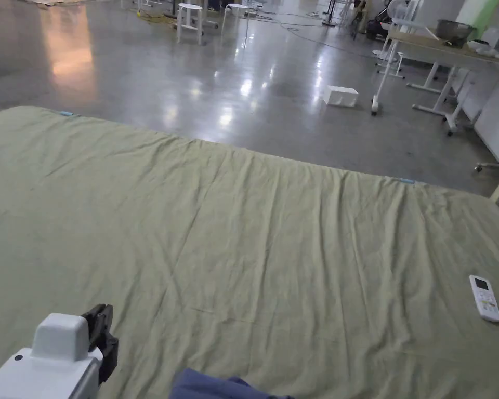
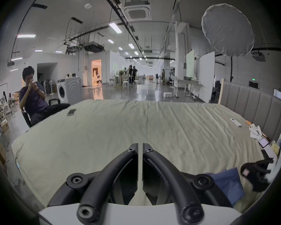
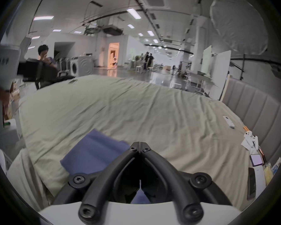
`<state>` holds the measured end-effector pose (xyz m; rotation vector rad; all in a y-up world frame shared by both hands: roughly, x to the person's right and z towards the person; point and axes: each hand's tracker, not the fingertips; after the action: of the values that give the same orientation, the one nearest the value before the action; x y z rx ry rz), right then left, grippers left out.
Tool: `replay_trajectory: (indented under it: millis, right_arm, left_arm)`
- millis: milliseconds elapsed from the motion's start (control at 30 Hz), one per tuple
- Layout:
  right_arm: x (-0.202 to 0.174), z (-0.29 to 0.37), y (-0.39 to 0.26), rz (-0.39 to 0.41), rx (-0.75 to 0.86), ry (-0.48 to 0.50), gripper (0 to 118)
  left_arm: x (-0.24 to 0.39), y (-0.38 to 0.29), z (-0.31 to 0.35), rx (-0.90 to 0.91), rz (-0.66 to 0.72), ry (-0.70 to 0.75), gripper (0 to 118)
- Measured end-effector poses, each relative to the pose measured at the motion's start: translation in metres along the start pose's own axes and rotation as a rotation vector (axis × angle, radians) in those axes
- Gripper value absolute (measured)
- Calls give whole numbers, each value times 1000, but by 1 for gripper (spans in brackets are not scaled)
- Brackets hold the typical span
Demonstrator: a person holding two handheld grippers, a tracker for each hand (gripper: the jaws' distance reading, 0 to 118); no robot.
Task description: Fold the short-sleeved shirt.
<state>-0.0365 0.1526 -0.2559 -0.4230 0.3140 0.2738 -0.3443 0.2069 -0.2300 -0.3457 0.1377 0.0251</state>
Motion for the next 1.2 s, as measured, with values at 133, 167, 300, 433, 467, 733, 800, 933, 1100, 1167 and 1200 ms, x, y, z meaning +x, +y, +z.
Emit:
replay_trajectory:
  millis: [133,167,300,433,467,733,800,933,1100,1167,1200]
  right_arm:
    - [-17,-25,-20,3,-36,-5,0]
    - [-16,-30,-24,9,-68,-25,0]
    - [-2,-43,-40,-28,-106,-109,0]
    - [7,-47,-44,-25,-108,-123,0]
    - [9,-47,-45,-30,-101,-128,0]
    - [18,-47,-50,-77,-123,-155,0]
    - [19,-47,-52,-84,-128,-162,0]
    - [19,-47,-53,-84,-132,-160,0]
    - [19,-47,-51,-84,-135,-158,0]
    - [19,-46,-51,-85,-134,-156,0]
    - [19,-46,-51,-86,-133,-155,0]
  left_arm:
    - [-10,-19,4,-85,45,-27,5]
    - [-12,-22,3,-111,50,-39,5]
    - [-20,-33,-2,-204,98,-97,5]
    - [-27,-38,-18,-322,188,-204,5]
    - [-30,-39,-26,-356,209,-237,5]
    - [-31,-58,-94,-575,411,-570,84]
    - [-29,-66,-111,-613,477,-607,85]
    - [-24,-79,-141,-710,533,-667,85]
    - [-6,-104,-177,-854,587,-803,85]
    - [2,-107,-183,-863,590,-863,84]
    - [6,-107,-184,-849,586,-865,84]
